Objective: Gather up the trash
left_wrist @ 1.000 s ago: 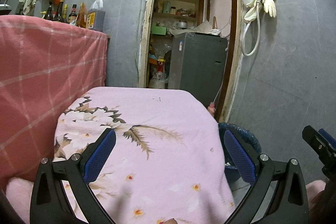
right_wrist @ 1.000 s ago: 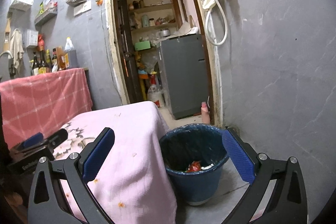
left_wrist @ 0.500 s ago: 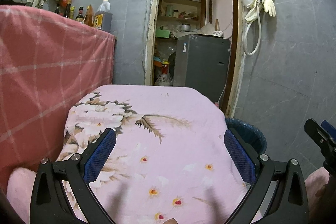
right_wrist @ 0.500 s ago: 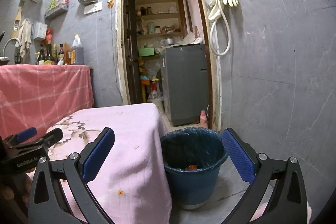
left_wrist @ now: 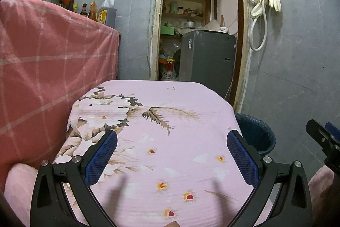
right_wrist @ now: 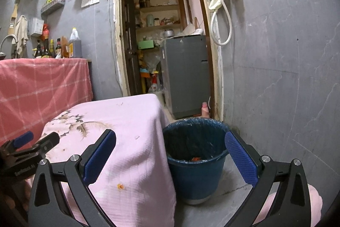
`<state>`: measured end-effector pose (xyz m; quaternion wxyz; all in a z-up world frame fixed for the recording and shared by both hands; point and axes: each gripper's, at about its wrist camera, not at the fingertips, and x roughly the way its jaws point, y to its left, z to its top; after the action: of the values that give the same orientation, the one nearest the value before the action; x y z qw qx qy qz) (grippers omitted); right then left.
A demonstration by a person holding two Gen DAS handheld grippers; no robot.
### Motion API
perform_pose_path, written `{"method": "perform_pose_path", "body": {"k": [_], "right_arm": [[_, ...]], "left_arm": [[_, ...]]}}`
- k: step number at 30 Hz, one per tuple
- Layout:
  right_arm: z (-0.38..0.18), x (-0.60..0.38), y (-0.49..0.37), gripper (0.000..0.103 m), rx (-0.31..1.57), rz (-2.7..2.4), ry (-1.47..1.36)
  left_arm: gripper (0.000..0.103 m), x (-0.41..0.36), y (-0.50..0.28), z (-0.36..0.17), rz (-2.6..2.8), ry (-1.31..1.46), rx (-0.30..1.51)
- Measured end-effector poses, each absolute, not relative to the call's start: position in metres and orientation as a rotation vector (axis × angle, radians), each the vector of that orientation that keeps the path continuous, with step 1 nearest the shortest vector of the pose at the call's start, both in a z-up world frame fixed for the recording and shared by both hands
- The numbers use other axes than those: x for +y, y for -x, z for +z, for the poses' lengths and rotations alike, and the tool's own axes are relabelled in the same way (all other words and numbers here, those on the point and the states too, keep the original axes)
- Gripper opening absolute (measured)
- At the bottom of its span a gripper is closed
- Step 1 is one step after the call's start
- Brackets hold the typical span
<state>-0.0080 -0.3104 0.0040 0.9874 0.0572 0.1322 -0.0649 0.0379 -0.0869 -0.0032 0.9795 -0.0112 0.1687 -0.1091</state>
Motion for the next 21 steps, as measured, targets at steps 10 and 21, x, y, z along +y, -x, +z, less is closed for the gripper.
{"method": "perform_pose_path", "body": {"k": [10, 21], "right_arm": [[-0.0026, -0.3119, 0.0038, 0.103, 0.299, -0.126, -0.122], [-0.0029, -0.3131, 0.0040, 0.103, 0.301, -0.123, -0.125]], "left_arm": [[0.101, -0.0837, -0.0403, -0.0040, -0.217, 0.027, 0.350], [0.101, -0.0813, -0.0416, -0.0054, -0.210, 0.031, 0.359]]}}
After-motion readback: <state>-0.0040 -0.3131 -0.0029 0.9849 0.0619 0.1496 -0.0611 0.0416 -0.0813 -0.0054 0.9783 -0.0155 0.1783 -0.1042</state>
